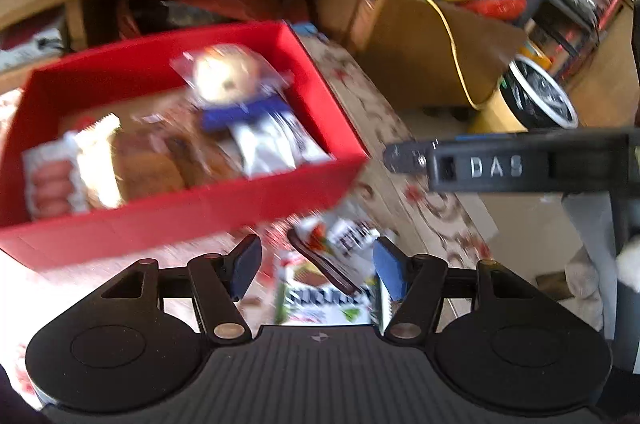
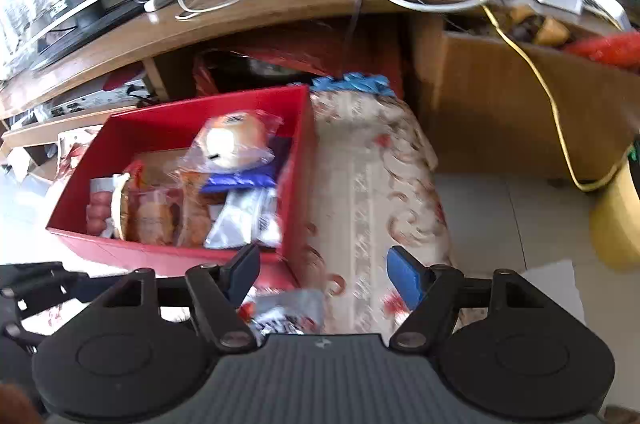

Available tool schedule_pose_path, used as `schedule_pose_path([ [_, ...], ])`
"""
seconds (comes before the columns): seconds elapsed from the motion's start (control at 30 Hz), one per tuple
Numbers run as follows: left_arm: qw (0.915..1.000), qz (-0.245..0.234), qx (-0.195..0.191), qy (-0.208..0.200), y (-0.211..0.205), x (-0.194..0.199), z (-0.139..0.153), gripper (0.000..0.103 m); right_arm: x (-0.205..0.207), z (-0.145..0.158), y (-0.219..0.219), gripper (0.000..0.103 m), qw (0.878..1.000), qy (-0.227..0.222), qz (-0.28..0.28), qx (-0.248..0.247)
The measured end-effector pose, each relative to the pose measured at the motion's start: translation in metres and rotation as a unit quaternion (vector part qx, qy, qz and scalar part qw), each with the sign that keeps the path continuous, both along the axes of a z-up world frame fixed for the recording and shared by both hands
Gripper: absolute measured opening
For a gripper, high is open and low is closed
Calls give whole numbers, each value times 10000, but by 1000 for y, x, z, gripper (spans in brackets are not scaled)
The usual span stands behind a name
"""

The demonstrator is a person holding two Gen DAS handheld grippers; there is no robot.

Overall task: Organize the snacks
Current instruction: 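Move both tools back to the Kaprons wafer pack and white pouch on the table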

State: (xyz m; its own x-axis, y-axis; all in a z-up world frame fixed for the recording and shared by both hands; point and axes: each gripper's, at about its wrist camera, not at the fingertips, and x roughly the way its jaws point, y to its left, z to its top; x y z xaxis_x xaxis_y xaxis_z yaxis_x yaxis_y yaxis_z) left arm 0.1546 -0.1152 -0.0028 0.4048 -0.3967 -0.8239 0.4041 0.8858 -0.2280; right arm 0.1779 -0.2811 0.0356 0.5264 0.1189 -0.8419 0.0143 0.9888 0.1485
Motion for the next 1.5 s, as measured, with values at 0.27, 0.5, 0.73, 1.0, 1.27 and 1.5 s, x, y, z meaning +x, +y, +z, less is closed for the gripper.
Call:
schedule_pose_path([
  [0.27,9986,-235,326,332,-29,-5,-30,80,-4,-6,-10,68,9998,99,66,131],
  [0.5,9975,-233,635,225,-44,0,-47,87,-3,-9,-6,69,9994,154,211,240],
  [0.73,9963,-379,766,112,-33,-17,-41,67,0,-16,2,69,9987,310,343,194],
  [1.0,9954,-378,866,137,-5,-42,-35,63,6,-38,26,69,9950,723,676,109],
  [1.27,9973,-95,675,262,29,-49,-27,38,17,-59,42,69,9917,1030,765,126],
  [1.5,9974,-321,504,392,31,-49,-23,70,-28,-55,47,69,9773,1463,1227,922],
])
